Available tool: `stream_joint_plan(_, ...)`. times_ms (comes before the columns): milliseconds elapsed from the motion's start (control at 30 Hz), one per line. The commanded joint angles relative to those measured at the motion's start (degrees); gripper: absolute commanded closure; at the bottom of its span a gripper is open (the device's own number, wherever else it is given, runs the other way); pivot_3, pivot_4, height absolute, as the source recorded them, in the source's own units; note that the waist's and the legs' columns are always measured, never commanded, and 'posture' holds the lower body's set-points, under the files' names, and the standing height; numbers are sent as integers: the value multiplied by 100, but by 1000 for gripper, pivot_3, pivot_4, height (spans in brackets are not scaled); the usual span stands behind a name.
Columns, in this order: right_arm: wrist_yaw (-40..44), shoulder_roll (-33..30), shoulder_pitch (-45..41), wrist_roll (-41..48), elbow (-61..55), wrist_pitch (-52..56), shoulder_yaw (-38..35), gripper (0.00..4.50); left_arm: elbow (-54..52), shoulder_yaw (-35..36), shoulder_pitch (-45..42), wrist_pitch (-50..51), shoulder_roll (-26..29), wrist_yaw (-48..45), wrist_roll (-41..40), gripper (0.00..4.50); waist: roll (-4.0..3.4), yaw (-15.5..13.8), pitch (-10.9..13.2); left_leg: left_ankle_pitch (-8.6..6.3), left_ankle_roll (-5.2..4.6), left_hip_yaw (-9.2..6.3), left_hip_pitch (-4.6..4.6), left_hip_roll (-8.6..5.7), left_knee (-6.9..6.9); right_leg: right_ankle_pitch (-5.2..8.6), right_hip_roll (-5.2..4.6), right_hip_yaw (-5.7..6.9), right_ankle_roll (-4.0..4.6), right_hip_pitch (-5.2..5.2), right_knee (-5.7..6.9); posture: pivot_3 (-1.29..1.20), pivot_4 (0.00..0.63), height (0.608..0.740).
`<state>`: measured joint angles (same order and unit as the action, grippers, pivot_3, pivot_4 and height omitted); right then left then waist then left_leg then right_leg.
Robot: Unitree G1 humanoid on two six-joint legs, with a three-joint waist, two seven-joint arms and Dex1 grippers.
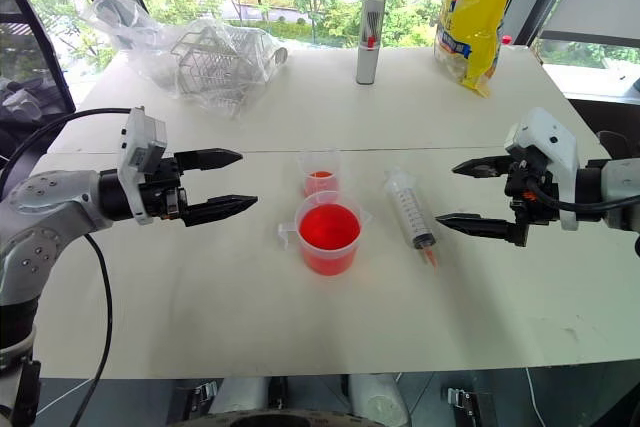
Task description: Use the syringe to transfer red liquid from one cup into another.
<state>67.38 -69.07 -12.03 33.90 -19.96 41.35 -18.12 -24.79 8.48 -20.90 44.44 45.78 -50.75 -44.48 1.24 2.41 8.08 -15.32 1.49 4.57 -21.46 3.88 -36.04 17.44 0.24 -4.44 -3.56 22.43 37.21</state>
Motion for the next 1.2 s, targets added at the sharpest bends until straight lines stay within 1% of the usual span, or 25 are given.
stream_joint_plan(33, 29, -92, -99, -25, 21, -121, -135, 66, -73, 116, -85, -83, -48, 45, -79, 0, 0, -1, 0, 0, 0, 0, 0, 0, 0, 0, 0, 0, 0, 0, 0, 0, 150, 740)
stream_joint_plan(100, 36, -103, -105, -33, 43, -141, -119, 66, -67, 126, -133, -97, -106, 133, -56, 0, 0, -2, 0, 0, 0, 0, 0, 0, 0, 0, 0, 0, 0, 0, 0, 0, 150, 740)
stream_joint_plan(200, 41, -105, -127, -45, 85, -158, -92, 66, -100, 183, -215, 21, -205, 240, -232, 0, 0, -3, 0, 0, 0, 0, 0, 0, 0, 0, 0, 0, 0, 0, 0, 0, 150, 740)
stream_joint_plan(400, 84, -181, -107, -65, 113, -50, -32, 66, -172, 129, -92, 12, -152, 268, -254, 0, 0, 3, 0, 0, 0, 0, 0, 0, 0, 0, 1, 0, -1, 0, 1, 0, 150, 740)
stream_joint_plan(667, 66, -264, -293, -42, 188, 185, 107, 66, -166, 85, -121, 11, -175, 310, -254, 0, 0, 0, 0, 0, 0, 0, 1, 0, -2, -1, 1, 0, -1, -1, 1, 0, 150, 740)
stream_joint_plan(900, -3, -335, -731, -309, 465, 236, 650, 66, -141, 0, -179, 5, -149, 284, -223, 0, 0, 1, 0, 0, 0, 0, 1, 0, -1, 0, 0, -1, 1, 0, 0, 0, 150, 740)
stream_joint_plan(1000, 10, -454, -1051, -441, 603, 509, 1067, 66, -124, 1, -198, -17, -186, 311, -230, 0, -2, 3, 0, 0, 0, 2, 0, 0, -1, 0, 0, -2, 0, 2, 1, 0, 150, 740)
stream_joint_plan(1100, -74, -319, -1968, -691, 927, 1060, 1852, 66, -59, -144, -254, -104, -251, 262, -142, 0, -7, 22, 2, 0, 0, 4, 1, 0, -2, 2, -1, -4, 4, 4, 2, 0, 150, 740)
stream_joint_plan(1200, -123, -7, -2890, -651, 1297, 2084, 2459, 66, 13, -211, -350, -143, -309, 253, -89, 0, -7, 16, 2, 0, 0, 7, 2, 0, -2, 6, 0, -9, 14, 8, 2, 0, 150, 740)
